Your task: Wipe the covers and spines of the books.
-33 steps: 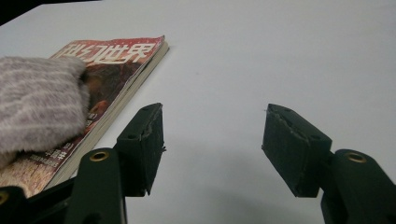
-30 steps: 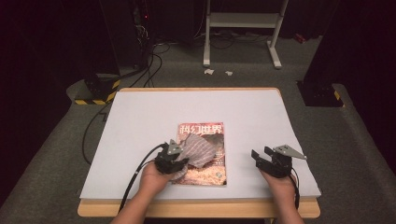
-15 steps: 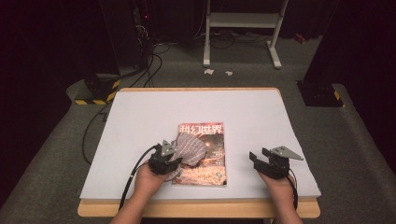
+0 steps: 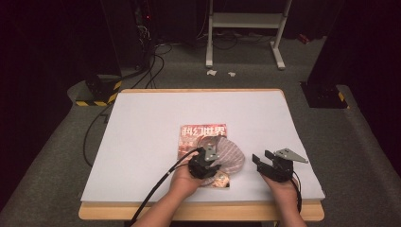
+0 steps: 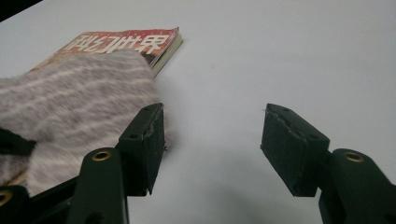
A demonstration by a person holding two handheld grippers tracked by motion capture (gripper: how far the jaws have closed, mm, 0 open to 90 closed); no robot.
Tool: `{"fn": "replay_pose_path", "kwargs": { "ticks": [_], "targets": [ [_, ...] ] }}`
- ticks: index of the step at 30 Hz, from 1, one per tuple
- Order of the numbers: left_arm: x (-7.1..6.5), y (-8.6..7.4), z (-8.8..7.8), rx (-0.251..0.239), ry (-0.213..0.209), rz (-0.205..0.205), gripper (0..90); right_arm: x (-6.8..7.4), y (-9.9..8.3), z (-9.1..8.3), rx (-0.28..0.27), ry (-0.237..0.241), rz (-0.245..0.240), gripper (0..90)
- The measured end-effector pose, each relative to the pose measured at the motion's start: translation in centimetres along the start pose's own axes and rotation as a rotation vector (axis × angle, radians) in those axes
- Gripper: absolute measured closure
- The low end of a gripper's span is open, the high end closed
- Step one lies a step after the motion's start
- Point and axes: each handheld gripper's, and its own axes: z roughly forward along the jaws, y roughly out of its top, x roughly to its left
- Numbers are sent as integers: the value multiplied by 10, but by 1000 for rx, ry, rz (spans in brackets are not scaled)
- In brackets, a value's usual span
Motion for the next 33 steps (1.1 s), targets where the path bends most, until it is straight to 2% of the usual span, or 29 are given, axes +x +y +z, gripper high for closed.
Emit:
{"fn": "replay_pose_path", "kwargs": {
  "ticks": [4, 8, 9, 10, 16, 20, 24, 27, 31, 33],
  "targets": [
    [1, 2, 2, 1, -15, -2, 665, 0, 0, 0, -1, 5, -2, 396],
    [16, -14, -11, -5, -6, -36, 664, 0, 0, -1, -1, 7, 0, 396],
    [16, -14, -11, -5, -6, -36, 664, 0, -1, -1, -1, 7, 0, 396],
    [29, -27, -21, -12, 13, -69, 664, -1, -1, -1, -1, 7, 2, 396],
    [63, -57, -47, -12, 88, -162, 666, -6, -5, -7, -6, 1, 23, 401],
    [77, -67, -58, 5, 141, -170, 666, -9, -5, -12, -20, -1, 9, 401],
    [88, -76, -64, -6, 154, -218, 666, -8, -7, -11, -9, 6, -2, 404],
    [91, -77, -65, -6, 158, -223, 665, -7, -9, -11, -2, 11, -9, 406],
    [93, -74, -62, 2, 178, -197, 664, -8, -9, -15, -9, -1, -10, 406],
    [95, -72, -59, -4, 178, -210, 664, -8, -9, -16, -13, -5, -6, 406]
  ]
}}
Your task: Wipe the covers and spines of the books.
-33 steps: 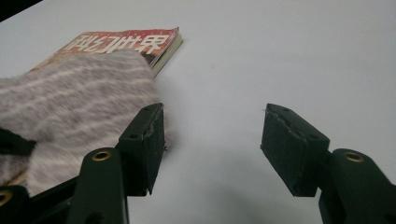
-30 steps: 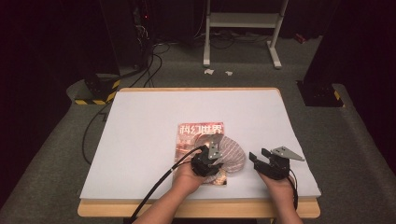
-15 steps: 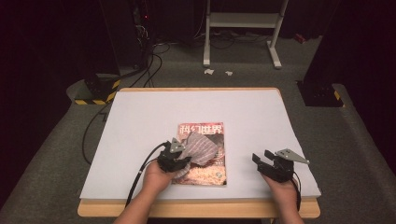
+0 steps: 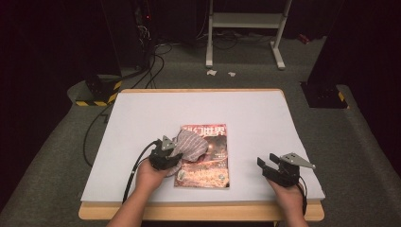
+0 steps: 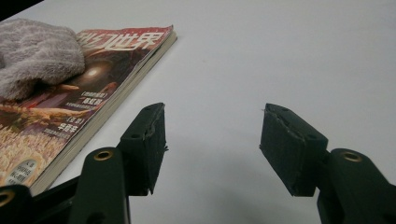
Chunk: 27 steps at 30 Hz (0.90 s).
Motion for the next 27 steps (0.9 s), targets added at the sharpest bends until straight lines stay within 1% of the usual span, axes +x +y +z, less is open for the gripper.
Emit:
{"fn": "replay_pose_path", "kwargs": {
  "ticks": [3, 6, 7, 10, 11, 14, 15, 16, 18, 21, 22, 23, 26, 27],
  "targets": [
    [0, 4, 4, 3, 2, -2, 664, 1, -2, 3, 15, 2, -5, 405],
    [-3, 9, 7, 8, 7, 6, 664, 3, -2, 4, 18, 6, -12, 405],
    [-7, 14, 11, 9, 3, 15, 664, 3, -2, 4, 19, 6, -13, 405],
    [-16, 21, 19, 8, -8, 36, 664, 3, -2, 4, 18, 6, -14, 405],
    [-20, 24, 22, 7, -16, 42, 664, 3, -2, 4, 17, 7, -14, 405],
    [-35, 35, 33, 6, -40, 75, 663, 2, -1, 3, 13, 9, -6, 405],
    [-39, 38, 35, 4, -48, 76, 662, 2, -1, 2, 11, 9, -7, 405],
    [-44, 42, 39, 2, -59, 86, 662, 2, -1, 2, 10, 10, -8, 405],
    [-51, 48, 45, -1, -70, 86, 662, 2, -1, 2, 10, 13, -3, 405],
    [-63, 56, 53, -5, -100, 94, 661, 2, -2, 2, 10, 16, -6, 405],
    [-63, 56, 53, -5, -100, 94, 661, 2, -1, 3, 10, 17, -7, 405],
    [-73, 61, 58, -10, -110, 109, 661, 2, -1, 3, 11, 18, -7, 405],
    [-82, 67, 63, -11, -124, 118, 659, 2, -1, 2, 10, 20, -7, 405],
    [-85, 69, 65, -11, -122, 126, 659, 3, -1, 2, 9, 21, -7, 405]
  ]
}}
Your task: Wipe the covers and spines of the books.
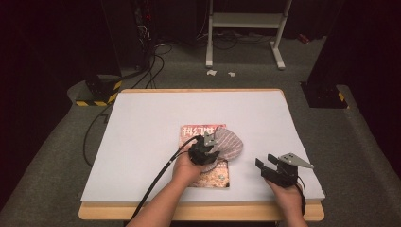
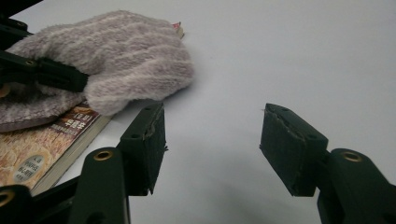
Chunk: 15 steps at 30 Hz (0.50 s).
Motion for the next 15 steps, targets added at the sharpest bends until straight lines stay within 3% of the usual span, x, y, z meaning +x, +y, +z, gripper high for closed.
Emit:
{"fn": "replay_pose_path", "kwargs": {
  "ticks": [5, 10, 14, 15],
  "targets": [
    [7, -3, -4, 8, 2, 6, 656, 0, 0, -1, -2, 3, -2, 405],
    [34, -22, -23, 22, 49, -14, 657, -2, -1, -3, -2, -2, 4, 406],
    [65, -43, -44, 39, 112, -66, 657, -2, -1, -3, -3, -7, 10, 406],
    [65, -43, -44, 39, 112, -66, 657, -2, -1, -3, -4, -8, 5, 406]
  ]
}}
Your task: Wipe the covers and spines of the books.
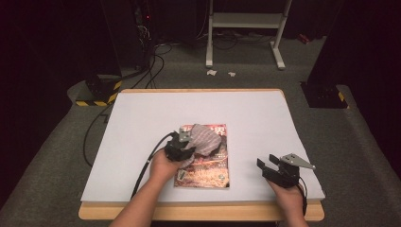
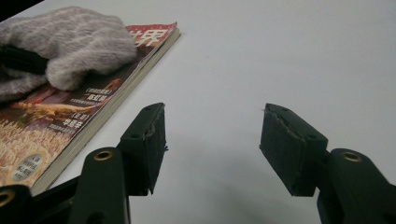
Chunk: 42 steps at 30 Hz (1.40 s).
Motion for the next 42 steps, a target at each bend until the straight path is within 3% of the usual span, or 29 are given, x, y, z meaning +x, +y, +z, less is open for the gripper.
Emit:
{"fn": "replay_pose_path", "kwargs": {
  "ticks": [1, 3, 9, 15, 20, 21, 22, 24, 27, 29, 31, 32, 33, 35, 36, 37, 38, 40, 41, 42],
  "targets": [
    [12, -6, -6, 3, 15, -25, 658, 0, 0, 0, 1, -1, 0, 407],
    [17, -9, -8, 9, 22, -27, 658, 0, 0, 1, 3, -1, 0, 407],
    [5, -1, 0, -4, 13, 0, 657, 2, 1, 3, 5, 4, -4, 406],
    [-26, 18, 17, -25, -61, 32, 658, 1, 1, 3, 4, 6, 2, 406],
    [-63, 40, 34, -32, -125, 71, 658, 1, 0, 3, 7, 8, 2, 407],
    [-63, 40, 34, -32, -125, 71, 659, 1, 0, 3, 6, 9, 1, 407],
    [-77, 48, 40, -36, -149, 94, 658, 2, 0, 3, 6, 9, 0, 407],
    [-89, 55, 44, -35, -144, 121, 658, 2, 0, 3, 7, 11, -1, 407],
    [-91, 59, 46, -24, -138, 127, 658, 2, 0, 3, 8, 12, -2, 407],
    [-79, 54, 43, -19, -145, 112, 659, 2, 0, 2, 2, 15, -2, 407],
    [-65, 45, 37, -18, -123, 90, 660, 1, 0, 1, -1, 13, 0, 407],
    [-65, 45, 37, -18, -123, 90, 660, 1, 0, 1, -1, 13, 0, 407],
    [-47, 34, 29, -21, -100, 64, 660, -1, 0, 1, -2, 14, 5, 409],
    [-28, 22, 19, -15, -63, 37, 661, -1, 0, 1, 0, 12, 7, 409],
    [-28, 22, 19, -15, -63, 37, 661, -1, 0, 1, 0, 12, 7, 409],
    [-8, 10, 11, -12, -30, -7, 661, -1, 0, 1, 0, 11, 7, 410],
    [1, 5, 7, -10, -11, -30, 661, -1, 0, 1, 1, 11, 6, 411],
    [8, 2, 4, -8, 2, -40, 661, -1, 0, 1, 2, 9, 6, 414],
    [23, -5, -1, -6, 38, -67, 662, 0, 0, 2, 4, 7, 4, 415],
    [28, -6, -1, -6, 47, -81, 662, 0, 0, 2, 5, 9, 4, 415]
  ]
}}
